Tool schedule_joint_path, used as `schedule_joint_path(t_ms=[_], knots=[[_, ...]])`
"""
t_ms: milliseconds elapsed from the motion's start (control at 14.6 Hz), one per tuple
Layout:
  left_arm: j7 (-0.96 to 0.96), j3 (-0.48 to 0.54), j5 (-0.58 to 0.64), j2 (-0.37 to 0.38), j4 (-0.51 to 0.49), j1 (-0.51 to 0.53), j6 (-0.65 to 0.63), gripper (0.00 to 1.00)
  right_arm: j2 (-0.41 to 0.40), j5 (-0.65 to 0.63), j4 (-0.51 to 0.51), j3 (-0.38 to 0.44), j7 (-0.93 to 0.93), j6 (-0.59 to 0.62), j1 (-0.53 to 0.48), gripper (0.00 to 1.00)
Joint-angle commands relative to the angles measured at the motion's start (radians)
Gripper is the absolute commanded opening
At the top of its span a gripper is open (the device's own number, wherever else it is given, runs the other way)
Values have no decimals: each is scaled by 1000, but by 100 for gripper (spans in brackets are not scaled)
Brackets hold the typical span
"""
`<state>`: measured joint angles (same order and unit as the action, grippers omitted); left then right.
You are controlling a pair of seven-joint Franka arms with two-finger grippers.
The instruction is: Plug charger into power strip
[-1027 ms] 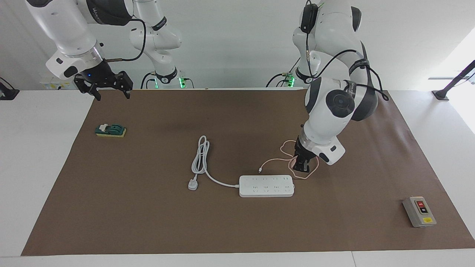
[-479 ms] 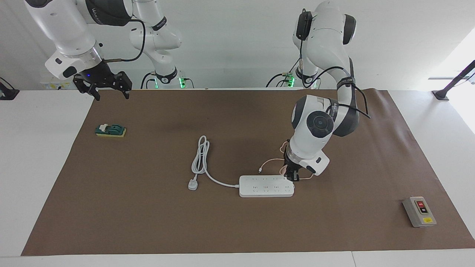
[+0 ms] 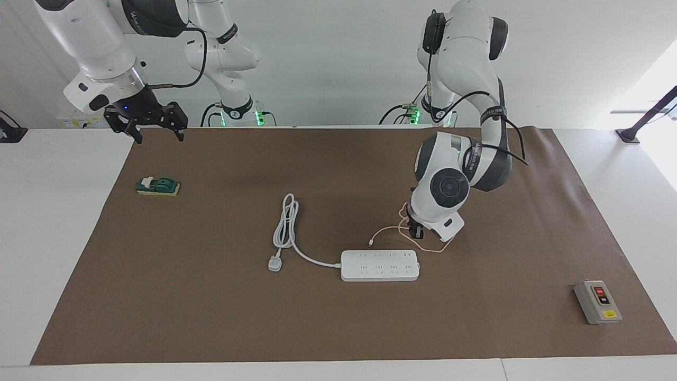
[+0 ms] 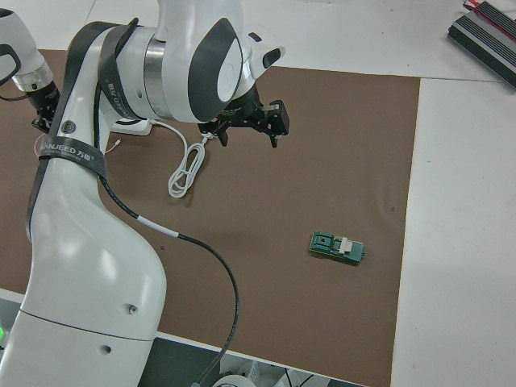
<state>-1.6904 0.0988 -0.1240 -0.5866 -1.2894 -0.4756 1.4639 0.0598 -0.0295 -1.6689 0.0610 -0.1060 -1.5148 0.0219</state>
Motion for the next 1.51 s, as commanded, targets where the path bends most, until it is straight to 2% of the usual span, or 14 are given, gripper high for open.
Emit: schedule_joint_path(t_ms=[0,137,411,890,1233,1438], knots=[[106,13,23,73,-34,2,-98,0,23,-23,-25,-16,-17,-13,-20,100],[107,15,30,56,-33,3,-77,0,23,-21,-25,-9,-17,-11,-20,100],[38,15,35,-16,-31,-8,85,0,23,-21,-23,-9,-18,-10,-20,100],[-93,15,58,-42,-28,3,317,0,25,-21,-25,-9,-20,-7,-19,100],[-156,16,66,-52,-27,5,415,0,25,-21,-23,-9,-20,-7,-19,100],[-202,16,66,-62,-21,-6,427,0,25,-21,-23,-9,-21,-5,-19,100]])
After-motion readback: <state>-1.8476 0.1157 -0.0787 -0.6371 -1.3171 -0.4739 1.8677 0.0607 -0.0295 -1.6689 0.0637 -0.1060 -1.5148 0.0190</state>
